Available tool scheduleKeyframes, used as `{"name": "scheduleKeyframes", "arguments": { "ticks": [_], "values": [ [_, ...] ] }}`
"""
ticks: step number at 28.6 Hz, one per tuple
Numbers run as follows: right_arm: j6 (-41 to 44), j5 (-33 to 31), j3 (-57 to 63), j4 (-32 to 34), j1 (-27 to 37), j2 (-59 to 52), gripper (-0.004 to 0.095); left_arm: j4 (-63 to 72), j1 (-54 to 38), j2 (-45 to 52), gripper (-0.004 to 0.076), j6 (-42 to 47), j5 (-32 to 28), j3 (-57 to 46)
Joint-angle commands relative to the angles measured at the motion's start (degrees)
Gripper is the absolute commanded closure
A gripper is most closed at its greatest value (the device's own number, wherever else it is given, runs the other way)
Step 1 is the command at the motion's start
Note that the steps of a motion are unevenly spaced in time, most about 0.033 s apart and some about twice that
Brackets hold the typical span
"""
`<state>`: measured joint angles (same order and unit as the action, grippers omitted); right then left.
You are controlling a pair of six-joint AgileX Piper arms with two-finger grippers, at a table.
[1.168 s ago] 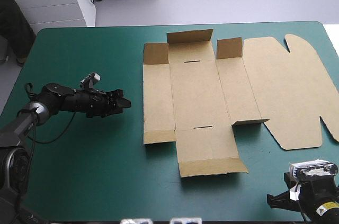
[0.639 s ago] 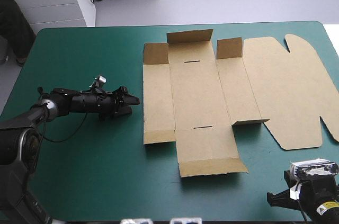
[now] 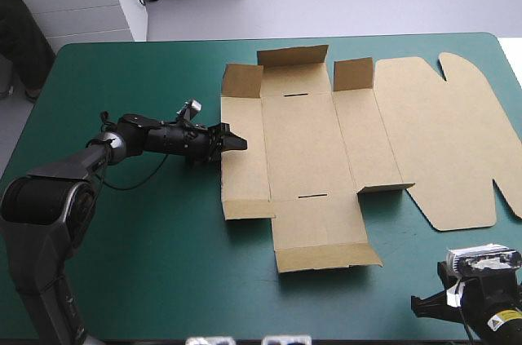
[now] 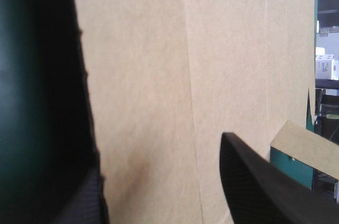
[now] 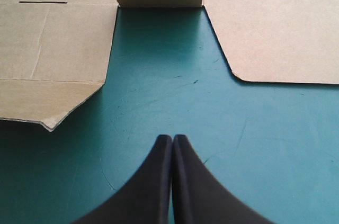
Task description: Fold the box
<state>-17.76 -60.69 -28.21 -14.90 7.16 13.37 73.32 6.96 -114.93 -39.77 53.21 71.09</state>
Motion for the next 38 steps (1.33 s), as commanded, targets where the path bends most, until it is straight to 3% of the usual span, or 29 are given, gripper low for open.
{"name": "scheduleKeyframes", "arguments": {
  "ticks": [1,9,13,19,28,38],
  "values": [
    [-0.09,3.39,-1.77,-0.88,-0.11,0.61,0.0927,3.43,3.57,-1.82,0.0316,0.39,1.68,2.88],
    [-0.09,3.39,-1.77,-0.88,-0.11,0.61,0.0927,3.0,5.04,-3.19,0.0351,0.39,-0.34,6.49],
    [-0.09,3.39,-1.77,-0.88,-0.11,0.61,0.0927,1.76,5.04,-3.33,0.0474,0.39,-0.83,6.49],
    [-0.09,3.39,-1.77,-0.88,-0.11,0.61,0.0927,1.88,5.04,-3.33,0.0731,0.28,-1.06,6.49],
    [-0.09,3.39,-1.77,-0.88,-0.11,0.61,0.0927,1.25,5.04,-2.04,0.0731,-3.34,-2.23,6.59],
    [-0.09,3.58,-1.77,-0.98,-0.11,0.61,0.0927,-26.78,5.04,3.17,0.0731,2.17,1.7,17.91]
  ]
}}
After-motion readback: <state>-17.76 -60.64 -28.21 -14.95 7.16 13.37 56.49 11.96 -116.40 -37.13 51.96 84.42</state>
